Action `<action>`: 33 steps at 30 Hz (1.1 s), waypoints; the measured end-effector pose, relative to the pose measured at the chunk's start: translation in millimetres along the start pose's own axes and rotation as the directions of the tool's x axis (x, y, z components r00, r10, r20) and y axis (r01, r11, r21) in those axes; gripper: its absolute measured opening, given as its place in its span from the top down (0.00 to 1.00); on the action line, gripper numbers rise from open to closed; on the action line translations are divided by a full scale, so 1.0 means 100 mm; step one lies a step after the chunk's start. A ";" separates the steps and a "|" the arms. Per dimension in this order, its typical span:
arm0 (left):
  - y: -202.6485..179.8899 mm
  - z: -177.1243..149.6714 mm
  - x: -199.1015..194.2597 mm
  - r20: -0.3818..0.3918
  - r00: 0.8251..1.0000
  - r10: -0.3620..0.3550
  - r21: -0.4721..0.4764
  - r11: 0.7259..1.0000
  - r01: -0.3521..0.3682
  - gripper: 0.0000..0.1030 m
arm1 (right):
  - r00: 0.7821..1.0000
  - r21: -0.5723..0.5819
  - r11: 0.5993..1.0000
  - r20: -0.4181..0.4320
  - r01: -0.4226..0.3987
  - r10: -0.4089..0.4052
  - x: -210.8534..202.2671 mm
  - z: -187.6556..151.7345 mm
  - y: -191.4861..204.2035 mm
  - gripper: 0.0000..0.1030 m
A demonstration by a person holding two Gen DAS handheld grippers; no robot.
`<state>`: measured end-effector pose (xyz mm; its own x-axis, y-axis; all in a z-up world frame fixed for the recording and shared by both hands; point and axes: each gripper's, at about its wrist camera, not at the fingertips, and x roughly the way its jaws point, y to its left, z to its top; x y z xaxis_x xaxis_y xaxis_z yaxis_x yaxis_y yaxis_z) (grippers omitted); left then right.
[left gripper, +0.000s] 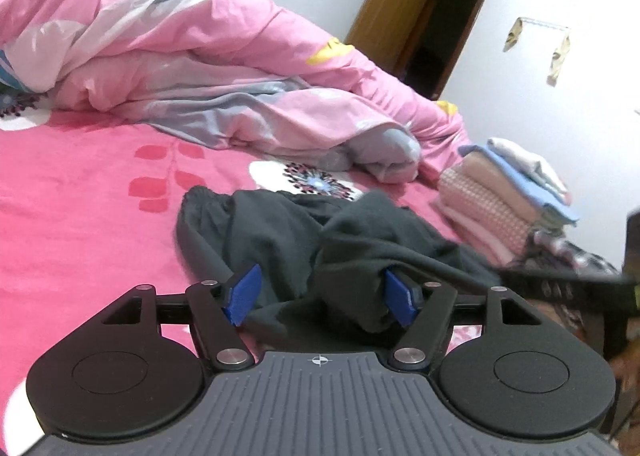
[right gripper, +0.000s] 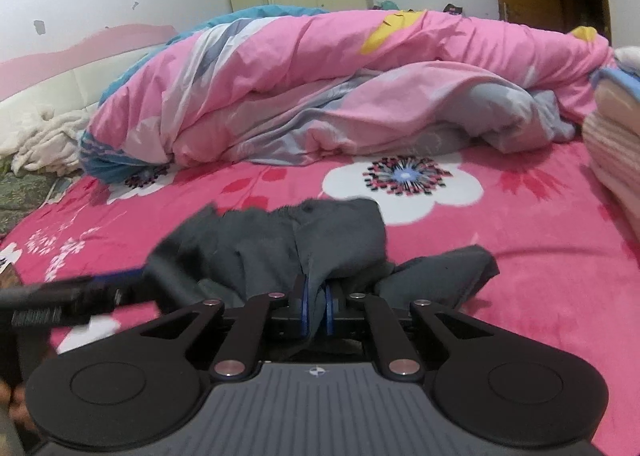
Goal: Fold clothes
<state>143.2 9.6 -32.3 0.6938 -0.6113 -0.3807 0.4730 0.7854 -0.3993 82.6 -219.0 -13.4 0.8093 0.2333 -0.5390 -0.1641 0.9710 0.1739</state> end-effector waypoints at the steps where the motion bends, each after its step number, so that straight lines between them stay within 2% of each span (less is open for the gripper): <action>1: 0.00 0.00 0.00 0.000 1.000 -0.014 -0.004 1.000 0.014 0.34 | 1.000 0.007 1.000 -0.002 0.002 -0.002 -0.05 -0.05 -0.02 0.93; 5: 0.01 0.00 -0.04 0.012 0.996 -0.086 -0.033 0.996 0.087 0.33 | 0.999 0.065 0.997 -0.006 0.051 -0.051 -0.16 -0.20 -0.24 0.93; 7: 0.01 0.00 -0.05 0.017 0.996 -0.084 -0.037 0.996 0.085 0.32 | 0.997 0.123 0.990 -0.015 0.071 -0.070 -0.20 -0.24 -0.40 0.93; 11: 0.00 -0.03 0.08 -0.053 0.999 -0.006 -0.019 1.000 0.005 0.32 | 0.992 0.117 0.986 -0.034 0.122 -0.119 -0.26 -0.36 -0.55 0.93; 15: 0.02 -0.11 0.30 -0.184 0.980 0.081 -0.009 0.996 -0.085 0.32 | 0.988 0.067 0.989 -0.090 0.130 -0.123 -0.31 -0.43 -0.62 0.90; 18: 0.07 -0.13 0.32 -0.204 0.974 0.096 -0.020 0.995 -0.103 0.32 | 0.991 0.068 0.991 -0.069 0.118 -0.114 -0.43 -0.33 -0.68 0.78; 20: 0.09 -0.13 0.31 -0.201 0.974 0.106 -0.024 0.993 -0.113 0.32 | 0.995 0.100 0.990 -0.015 0.096 -0.095 -0.52 -0.21 -0.75 0.62; 23: 0.11 -0.10 0.31 -0.192 0.973 0.126 -0.033 0.990 -0.134 0.32 | 0.997 0.152 0.987 0.045 0.051 -0.058 -0.52 0.03 -0.85 0.47; 26: 0.09 -0.07 0.33 -0.175 0.972 0.156 -0.021 0.987 -0.162 0.34 | 0.999 0.194 0.981 0.048 -0.026 0.017 -0.27 0.30 -0.91 0.36; 28: 0.08 -0.07 0.35 -0.163 0.968 0.191 0.001 0.981 -0.193 0.34 | 0.997 0.217 0.973 0.020 -0.076 0.074 0.03 0.47 -0.93 0.32; 31: 0.09 -0.07 0.40 -0.163 0.953 0.254 0.039 0.967 -0.251 0.36 | 0.990 0.250 0.963 -0.074 -0.102 0.124 0.60 0.69 -0.96 0.32; 33: 0.12 -0.08 0.42 -0.176 0.947 0.269 0.038 0.963 -0.267 0.39 | 0.975 0.287 0.952 -0.158 -0.104 0.154 1.02 0.81 -1.01 0.32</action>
<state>173.7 -7.9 -60.0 0.6889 -0.3844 -0.6146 0.2913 0.9232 -0.2509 227.7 -297.4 -19.2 0.6751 0.3857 -0.6289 -0.0790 0.8853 0.4582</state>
